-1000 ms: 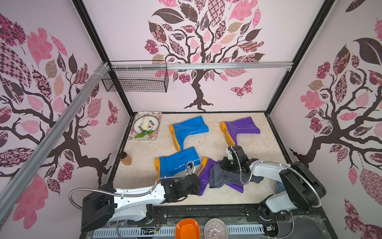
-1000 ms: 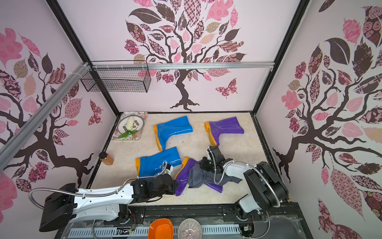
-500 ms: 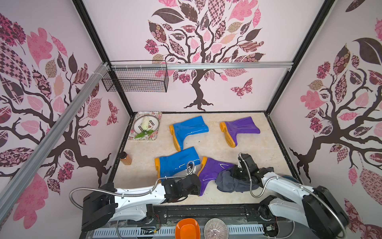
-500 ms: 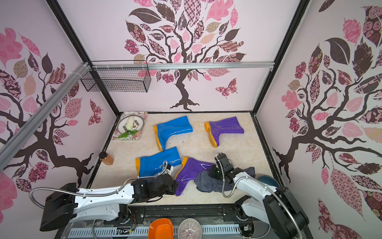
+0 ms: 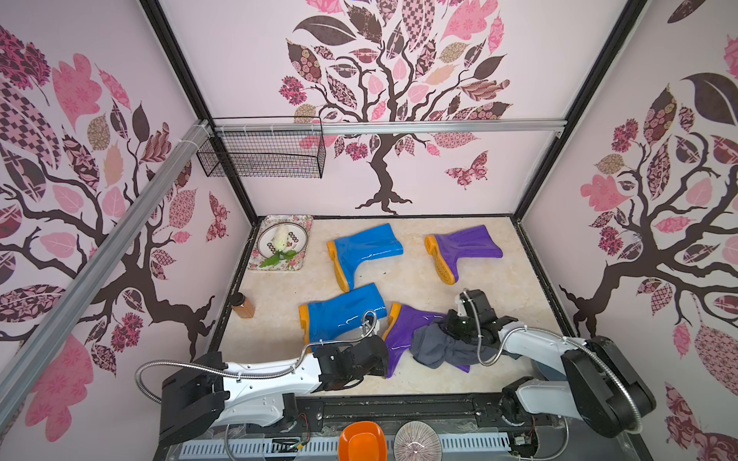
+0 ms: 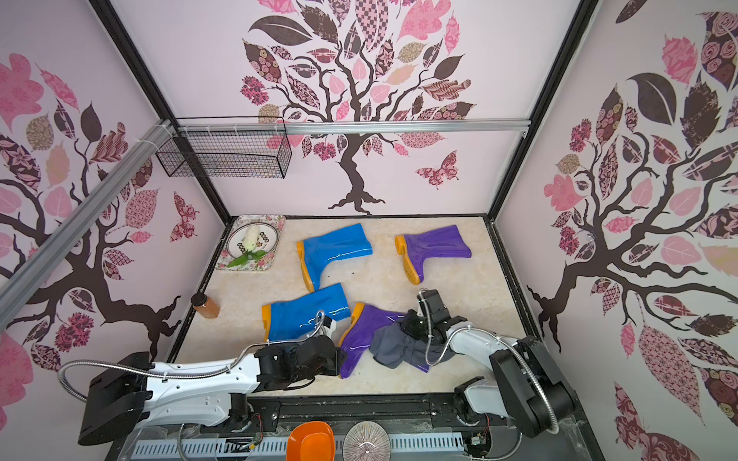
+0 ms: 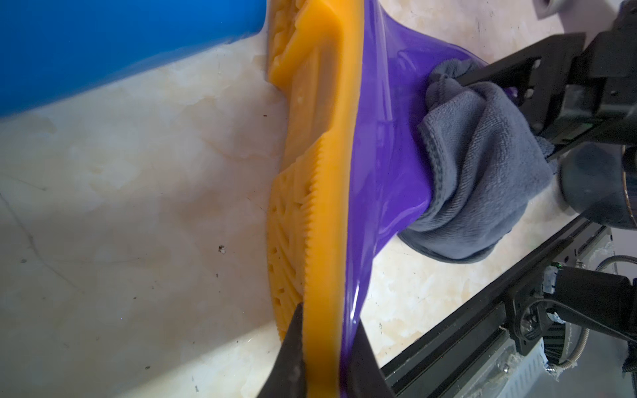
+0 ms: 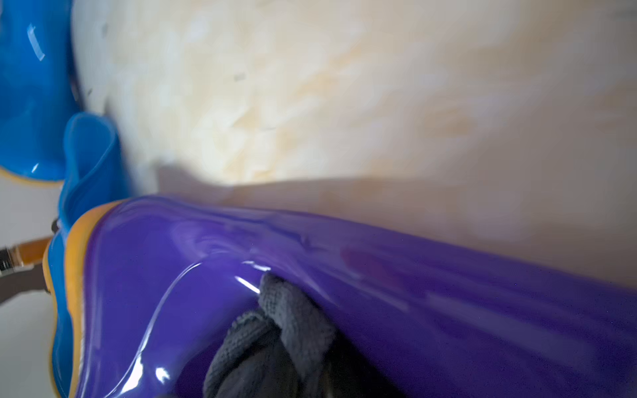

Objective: Wipe the rubber boots with a cloth
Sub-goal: Wipe the dirt off the rubber boot.

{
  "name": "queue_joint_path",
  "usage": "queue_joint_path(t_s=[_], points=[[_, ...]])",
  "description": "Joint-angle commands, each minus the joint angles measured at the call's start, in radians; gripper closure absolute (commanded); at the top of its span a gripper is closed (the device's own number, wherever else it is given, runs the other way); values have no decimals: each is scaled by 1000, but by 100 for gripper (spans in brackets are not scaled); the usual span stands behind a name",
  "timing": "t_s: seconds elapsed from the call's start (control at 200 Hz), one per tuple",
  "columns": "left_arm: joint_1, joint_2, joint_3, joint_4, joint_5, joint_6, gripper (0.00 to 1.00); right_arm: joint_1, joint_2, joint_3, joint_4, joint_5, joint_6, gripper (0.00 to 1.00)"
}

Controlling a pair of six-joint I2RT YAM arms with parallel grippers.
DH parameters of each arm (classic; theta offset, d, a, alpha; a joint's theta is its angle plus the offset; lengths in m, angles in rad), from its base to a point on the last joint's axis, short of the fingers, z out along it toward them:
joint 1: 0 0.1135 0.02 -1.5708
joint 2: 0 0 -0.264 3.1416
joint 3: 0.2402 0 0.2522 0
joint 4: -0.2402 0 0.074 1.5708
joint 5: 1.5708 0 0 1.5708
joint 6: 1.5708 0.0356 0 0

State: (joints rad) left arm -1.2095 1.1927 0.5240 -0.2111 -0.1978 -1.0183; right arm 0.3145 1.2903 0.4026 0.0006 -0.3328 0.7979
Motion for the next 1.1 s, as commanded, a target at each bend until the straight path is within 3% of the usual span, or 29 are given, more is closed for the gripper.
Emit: queue_joint_path(t_s=[0.0,0.125,0.215,0.26,0.405,0.55,0.615,0.85,0.945,1.095], points=[[6,46,-6,-80,-35,19,100,-64,-54,2,-244,158,-56,100],[6,50,4,-90,-37,23,100,-64,-189,28,-343,280,-89,100],[4,44,2,-87,-38,22,100,-37,-218,4,-258,141,-119,100],[4,44,3,-83,-34,22,100,41,-181,21,-220,95,-115,100],[4,56,24,-76,-19,32,100,453,-46,146,-44,84,-87,100],[5,43,40,-76,-12,32,100,587,1,178,138,-6,-41,100],[4,36,45,-76,-18,26,100,593,13,147,206,-71,-8,100],[5,50,51,-51,-12,19,100,592,61,-6,387,-124,102,100],[6,53,56,-65,-8,23,100,534,52,54,95,39,45,100],[5,34,30,-108,-38,20,100,251,-73,29,-162,179,2,100]])
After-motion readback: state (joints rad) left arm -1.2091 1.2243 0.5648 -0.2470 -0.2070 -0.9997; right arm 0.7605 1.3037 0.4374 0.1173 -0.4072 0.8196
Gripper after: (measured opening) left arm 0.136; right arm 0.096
